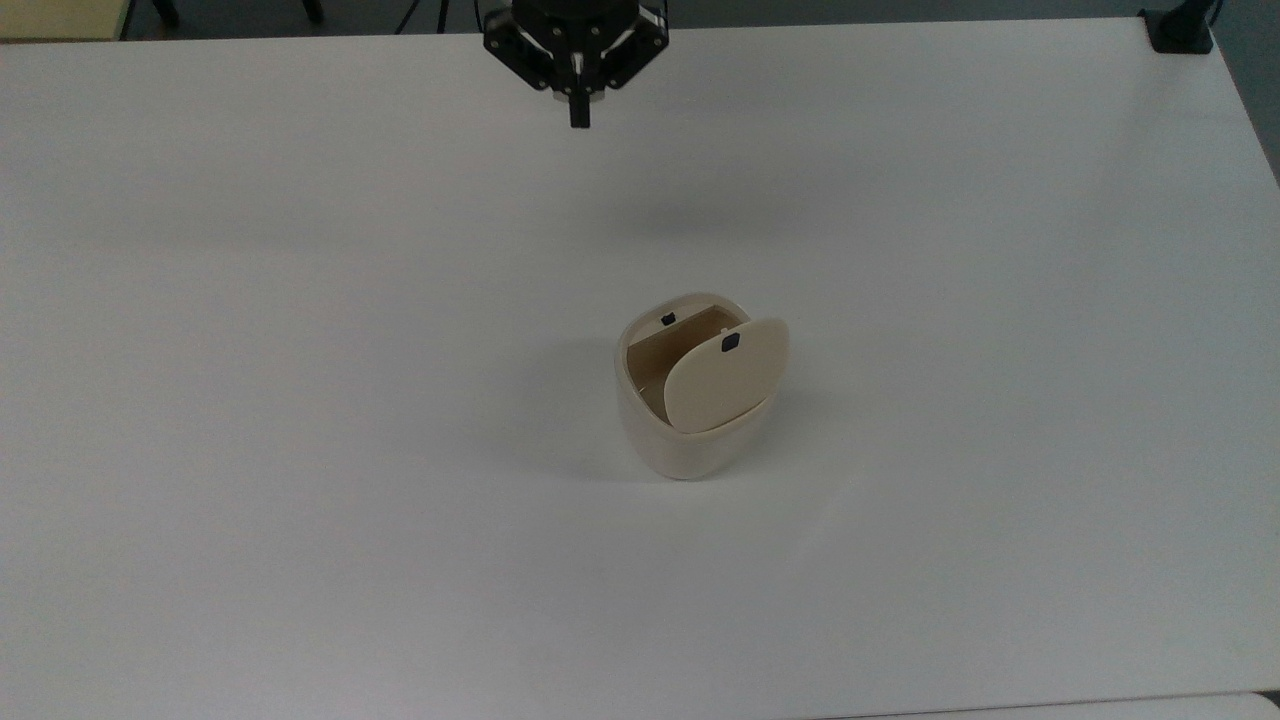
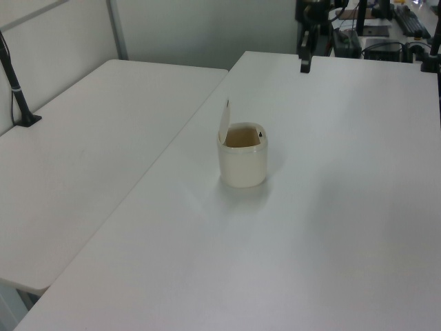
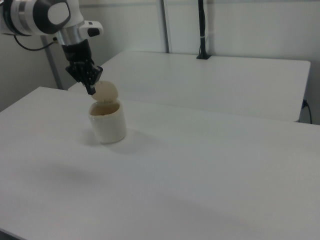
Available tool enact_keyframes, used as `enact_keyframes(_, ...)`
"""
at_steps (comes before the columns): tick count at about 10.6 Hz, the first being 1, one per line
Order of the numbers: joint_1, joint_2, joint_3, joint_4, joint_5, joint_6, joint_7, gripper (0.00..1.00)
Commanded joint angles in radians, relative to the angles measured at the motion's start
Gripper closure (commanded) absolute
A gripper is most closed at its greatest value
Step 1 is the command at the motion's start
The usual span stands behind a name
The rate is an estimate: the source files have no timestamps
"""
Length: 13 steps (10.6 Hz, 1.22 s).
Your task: Open the trash bin
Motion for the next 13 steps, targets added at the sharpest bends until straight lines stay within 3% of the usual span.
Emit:
enact_keyframes(1, -0.049, -0.097, -0.003, -0.064, -0.016, -0.032, 0.027, 0.89)
enact_keyframes(2, -0.066, -0.114, -0.003, -0.064, -0.014, -0.063, 0.014, 0.79)
enact_keyframes(3, -0.071, -0.116, -0.003, -0.062, -0.016, -0.075, 0.011, 0.56)
enact_keyframes(4, -0.071, -0.116, -0.003, -0.061, -0.016, -0.072, 0.011, 0.16)
enact_keyframes(5, -0.072, -0.116, -0.004, -0.061, -0.017, -0.072, 0.013, 0.0)
enact_keyframes(13, -0.071, -0.116, -0.004, -0.056, -0.019, -0.09, 0.014, 0.0)
